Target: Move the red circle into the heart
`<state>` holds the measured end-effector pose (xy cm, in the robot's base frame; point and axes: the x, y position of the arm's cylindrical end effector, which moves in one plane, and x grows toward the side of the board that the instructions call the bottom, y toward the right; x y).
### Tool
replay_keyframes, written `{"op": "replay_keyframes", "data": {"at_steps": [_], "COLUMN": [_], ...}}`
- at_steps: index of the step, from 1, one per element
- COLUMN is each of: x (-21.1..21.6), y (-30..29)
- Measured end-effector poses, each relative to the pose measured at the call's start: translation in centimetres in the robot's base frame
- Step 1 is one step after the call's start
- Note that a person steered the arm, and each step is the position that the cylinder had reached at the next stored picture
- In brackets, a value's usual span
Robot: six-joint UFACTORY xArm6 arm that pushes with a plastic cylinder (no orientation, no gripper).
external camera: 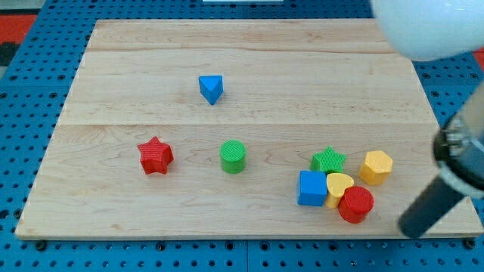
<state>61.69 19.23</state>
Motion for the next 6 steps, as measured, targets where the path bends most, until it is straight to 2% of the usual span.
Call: {"op": "replay_keyframes", "data": {"at_steps": [3,6], "x": [-1.5,-1.9], "y": [-4.6,-5.1]}}
